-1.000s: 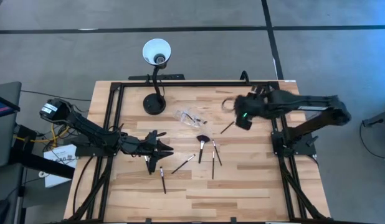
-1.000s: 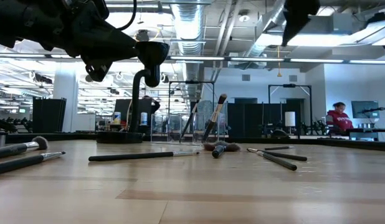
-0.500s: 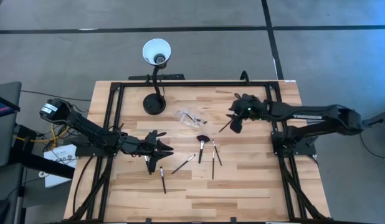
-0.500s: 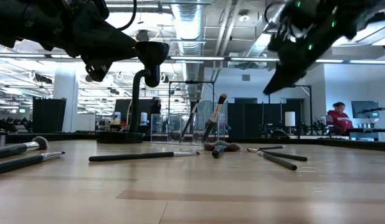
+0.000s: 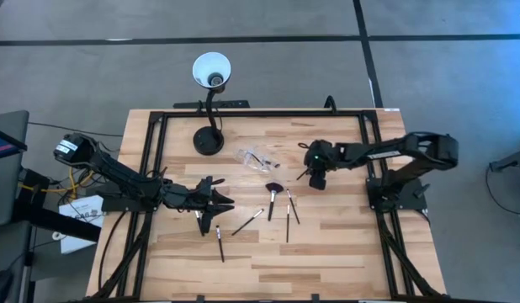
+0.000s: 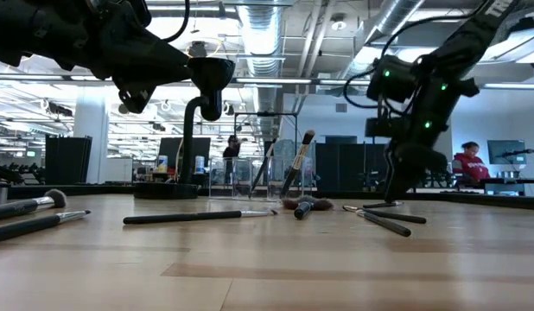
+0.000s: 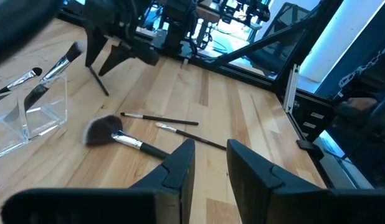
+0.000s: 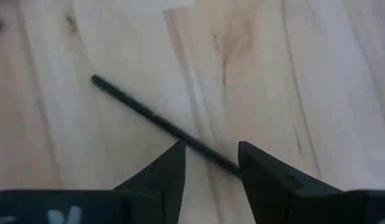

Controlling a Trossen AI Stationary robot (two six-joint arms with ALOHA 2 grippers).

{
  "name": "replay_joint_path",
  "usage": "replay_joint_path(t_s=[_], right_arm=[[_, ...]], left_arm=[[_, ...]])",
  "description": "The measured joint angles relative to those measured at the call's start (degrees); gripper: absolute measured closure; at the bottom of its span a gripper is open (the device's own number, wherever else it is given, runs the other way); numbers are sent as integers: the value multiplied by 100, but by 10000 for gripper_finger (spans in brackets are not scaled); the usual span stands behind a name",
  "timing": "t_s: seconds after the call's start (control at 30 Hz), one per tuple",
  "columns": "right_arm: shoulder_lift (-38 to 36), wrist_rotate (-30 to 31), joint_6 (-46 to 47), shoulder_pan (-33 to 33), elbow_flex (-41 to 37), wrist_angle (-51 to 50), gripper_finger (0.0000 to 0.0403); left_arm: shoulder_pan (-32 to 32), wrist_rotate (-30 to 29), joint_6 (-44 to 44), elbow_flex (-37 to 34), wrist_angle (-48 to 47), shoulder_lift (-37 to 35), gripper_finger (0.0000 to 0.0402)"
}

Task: Sort items
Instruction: Put the eyeliner brush into the left section of the transparent organizer

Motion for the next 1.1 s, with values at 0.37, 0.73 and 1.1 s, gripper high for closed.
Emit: replay_joint_path(t_s=[0.37, 0.73, 1.1], right_arm=[[399, -644, 173, -174, 28, 121, 324], [413, -533, 1136, 186, -181, 771, 351], [434, -194, 1327, 380, -870, 2401, 288]], left_arm=[[0, -1, 0, 0, 0, 0, 311], [0, -1, -20, 0, 0, 0, 311], [0, -1, -84, 0, 27, 0, 311]])
